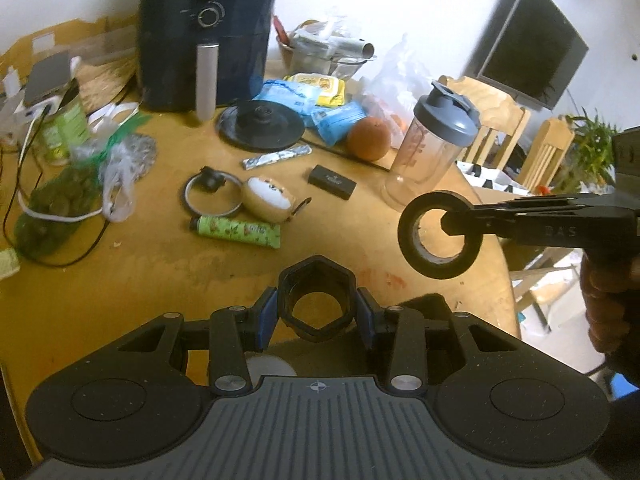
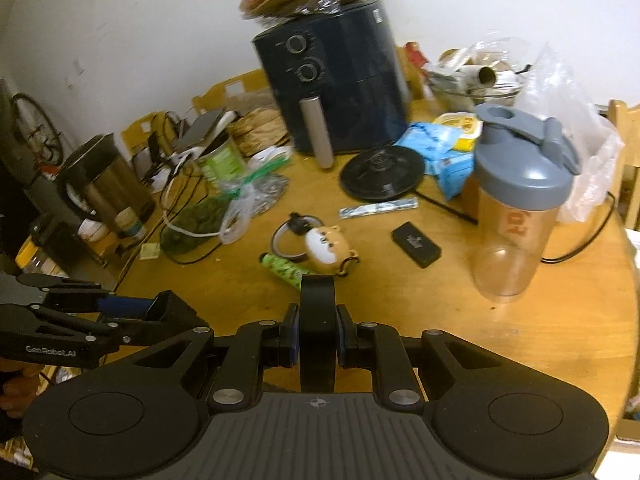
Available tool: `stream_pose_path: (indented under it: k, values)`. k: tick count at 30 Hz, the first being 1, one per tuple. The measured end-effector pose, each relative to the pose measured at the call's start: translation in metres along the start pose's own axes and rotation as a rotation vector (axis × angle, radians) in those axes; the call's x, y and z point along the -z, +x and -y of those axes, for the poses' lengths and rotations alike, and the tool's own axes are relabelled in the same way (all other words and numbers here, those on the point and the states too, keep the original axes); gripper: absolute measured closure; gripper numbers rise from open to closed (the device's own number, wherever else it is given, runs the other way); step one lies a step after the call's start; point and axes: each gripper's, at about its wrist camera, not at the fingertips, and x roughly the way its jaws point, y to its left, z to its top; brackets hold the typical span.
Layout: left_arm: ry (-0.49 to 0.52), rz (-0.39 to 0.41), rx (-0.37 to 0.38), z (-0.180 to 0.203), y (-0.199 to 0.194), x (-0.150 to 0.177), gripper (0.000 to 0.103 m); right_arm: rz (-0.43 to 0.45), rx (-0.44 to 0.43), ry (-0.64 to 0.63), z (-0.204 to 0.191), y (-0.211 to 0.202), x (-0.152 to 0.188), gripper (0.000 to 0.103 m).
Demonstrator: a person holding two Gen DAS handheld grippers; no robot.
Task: Organize objects
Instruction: 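Carry the hexagonal cup and tape roll over the cardboard box with both grippers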
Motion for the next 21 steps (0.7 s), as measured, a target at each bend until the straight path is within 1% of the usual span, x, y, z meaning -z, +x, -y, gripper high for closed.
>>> stream_pose_path:
  k: [6,13,21]
  values:
    - [-0.023,0.004,-0.014,-0.001,-0.008,0.008,0.063,-0.027,-0.041,-0.047,-0.008,0.005,-0.003,0.083]
    - [-0.037,-0.006,-0.048,0.002,-0.016,0.021,0.063,-0.005,-0.065,-0.072,-0.016,0.003,-0.016,0.083]
    - [-0.066,-0.052,-0.078,0.005,-0.015,0.045,0.063,-0.021,-0.093,-0.081,-0.021,0.001,-0.004,0.083]
